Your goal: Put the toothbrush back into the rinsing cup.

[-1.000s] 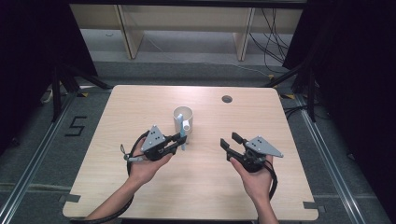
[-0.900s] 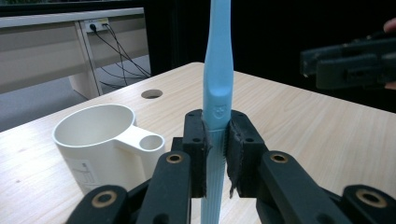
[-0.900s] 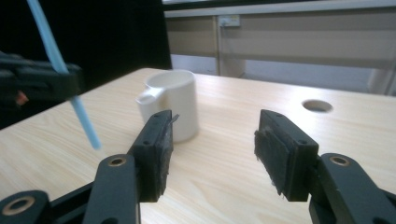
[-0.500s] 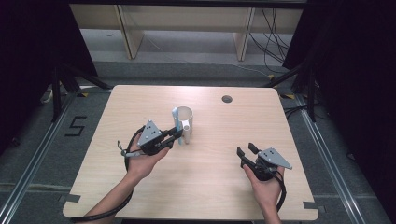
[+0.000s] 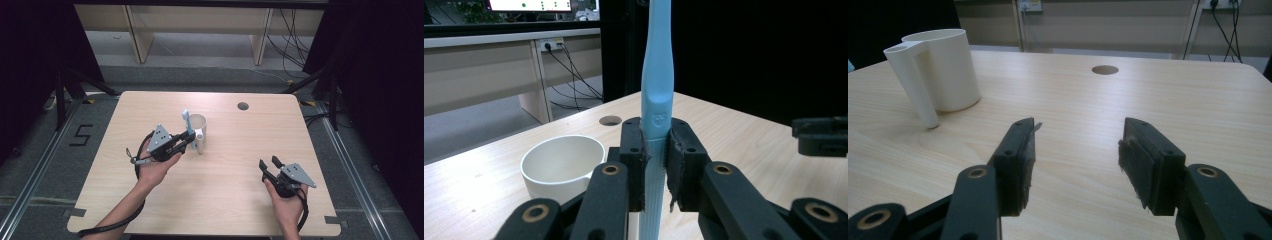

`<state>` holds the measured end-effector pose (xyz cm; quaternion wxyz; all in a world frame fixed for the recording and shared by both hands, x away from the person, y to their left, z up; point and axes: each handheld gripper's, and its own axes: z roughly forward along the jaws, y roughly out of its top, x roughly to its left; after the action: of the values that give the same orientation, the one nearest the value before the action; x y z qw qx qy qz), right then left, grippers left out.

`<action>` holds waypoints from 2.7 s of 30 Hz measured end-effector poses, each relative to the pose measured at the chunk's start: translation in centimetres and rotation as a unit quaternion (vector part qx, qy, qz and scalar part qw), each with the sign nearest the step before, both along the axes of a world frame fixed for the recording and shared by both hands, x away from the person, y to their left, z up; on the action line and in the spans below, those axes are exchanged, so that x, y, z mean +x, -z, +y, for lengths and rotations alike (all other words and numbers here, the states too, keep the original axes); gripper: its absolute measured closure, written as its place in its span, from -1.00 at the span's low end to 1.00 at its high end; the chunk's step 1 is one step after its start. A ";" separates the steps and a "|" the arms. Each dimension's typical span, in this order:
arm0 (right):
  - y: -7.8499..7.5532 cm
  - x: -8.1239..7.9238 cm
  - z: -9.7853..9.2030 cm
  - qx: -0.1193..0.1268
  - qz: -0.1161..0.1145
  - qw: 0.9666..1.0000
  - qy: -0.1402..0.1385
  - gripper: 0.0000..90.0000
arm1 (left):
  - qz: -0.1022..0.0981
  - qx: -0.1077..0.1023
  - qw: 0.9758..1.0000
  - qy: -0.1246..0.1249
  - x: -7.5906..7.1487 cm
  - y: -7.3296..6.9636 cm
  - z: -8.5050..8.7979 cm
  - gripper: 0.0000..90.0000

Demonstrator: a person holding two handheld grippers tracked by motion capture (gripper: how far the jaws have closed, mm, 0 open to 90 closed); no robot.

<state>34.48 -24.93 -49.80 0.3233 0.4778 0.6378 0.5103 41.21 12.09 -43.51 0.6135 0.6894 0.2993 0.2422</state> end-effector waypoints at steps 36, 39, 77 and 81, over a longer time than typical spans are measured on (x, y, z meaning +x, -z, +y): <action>0.5 0.1 0.1 0.003 0.011 1.000 -0.008 0.05 | -0.011 0.005 1.000 -0.002 2.6 -2.7 -1.4 0.74; 0.3 -0.1 0.1 0.006 0.018 1.000 0.003 0.05 | -0.010 0.006 1.000 -0.004 2.8 -2.6 -1.6 0.74; 0.5 0.1 -0.3 -0.004 0.009 1.000 -0.001 0.05 | 0.005 0.017 1.000 -0.009 4.0 -0.3 -2.3 0.74; 0.4 -0.1 -0.2 -0.004 0.032 0.999 0.000 0.05 | 0.008 0.020 1.000 -0.007 4.1 0.3 -2.3 0.74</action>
<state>34.38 -25.17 -50.16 0.3045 0.4927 0.6498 0.4923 45.28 9.75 -43.78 0.5955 0.7012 0.3046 0.2469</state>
